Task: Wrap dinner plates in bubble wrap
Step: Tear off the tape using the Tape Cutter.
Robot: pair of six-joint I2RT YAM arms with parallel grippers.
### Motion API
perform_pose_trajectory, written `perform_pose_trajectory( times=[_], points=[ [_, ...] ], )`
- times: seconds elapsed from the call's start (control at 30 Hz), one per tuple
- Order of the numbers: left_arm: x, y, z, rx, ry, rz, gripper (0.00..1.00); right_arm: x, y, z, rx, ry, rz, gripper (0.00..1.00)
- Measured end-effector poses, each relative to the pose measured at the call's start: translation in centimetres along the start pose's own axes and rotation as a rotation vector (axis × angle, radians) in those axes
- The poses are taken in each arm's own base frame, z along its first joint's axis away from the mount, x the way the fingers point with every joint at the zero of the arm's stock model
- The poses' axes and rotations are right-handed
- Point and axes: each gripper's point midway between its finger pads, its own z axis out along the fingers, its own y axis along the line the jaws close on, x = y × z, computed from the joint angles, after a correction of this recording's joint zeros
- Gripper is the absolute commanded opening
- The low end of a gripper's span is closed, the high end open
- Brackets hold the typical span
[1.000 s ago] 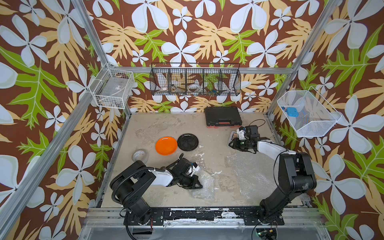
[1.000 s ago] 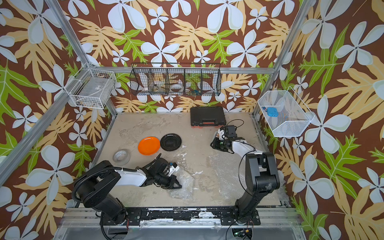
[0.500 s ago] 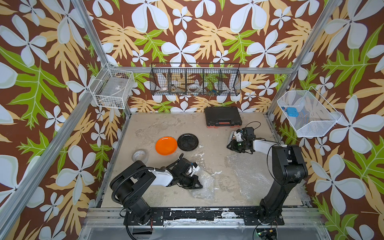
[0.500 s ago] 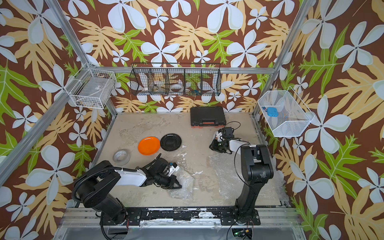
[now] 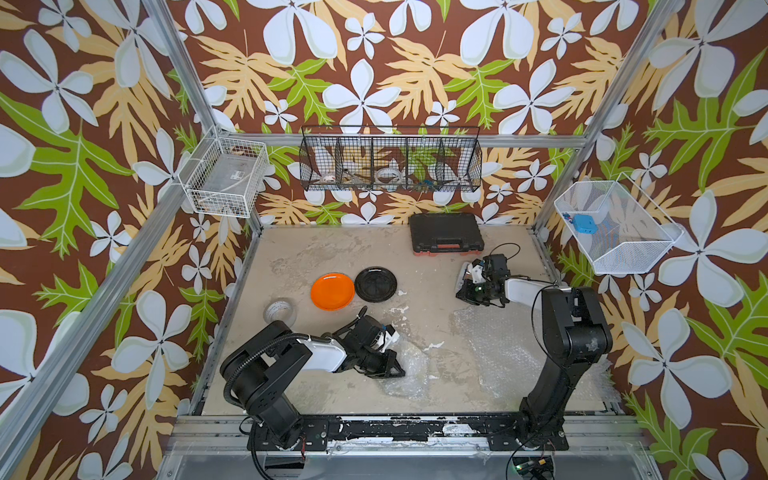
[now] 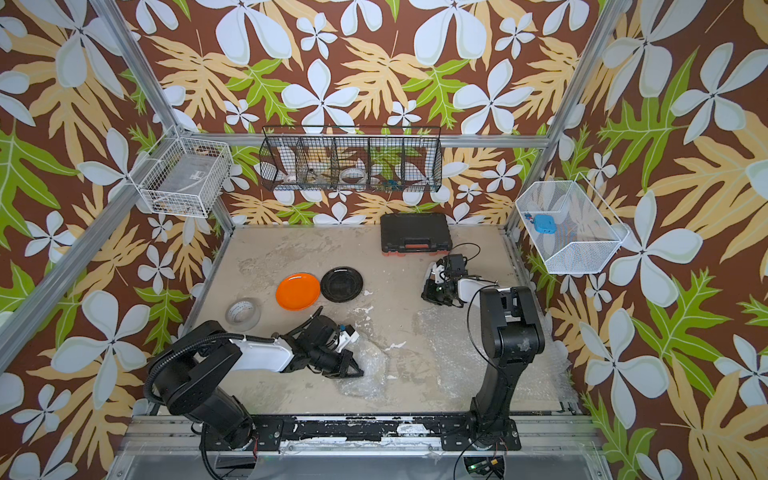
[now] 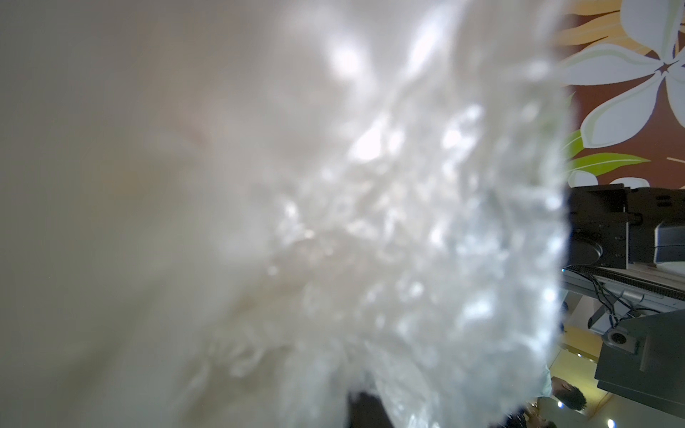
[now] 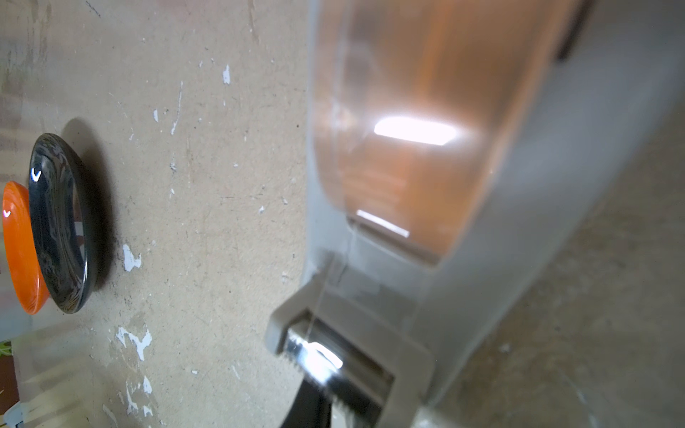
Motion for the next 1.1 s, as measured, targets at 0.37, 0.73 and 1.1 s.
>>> perform_pose_trajectory(
  times=[0.37, 0.73, 1.1],
  points=[
    [0.0, 0.0, 0.0, 0.001, 0.002, -0.001, 0.08, -0.5, 0.7, -1.8, 0.001, -0.03, -0.013, 0.0],
    [0.0, 0.0, 0.0, 0.001, 0.002, -0.001, 0.08, 2.1, 2.0, -3.2, -0.077, -0.004, 0.014, 0.0],
    [0.1, 0.0, 0.0, 0.006, -0.002, 0.005, 0.08, 3.4, 2.1, -3.3, -0.109, -0.019, 0.021, 0.0]
  ],
)
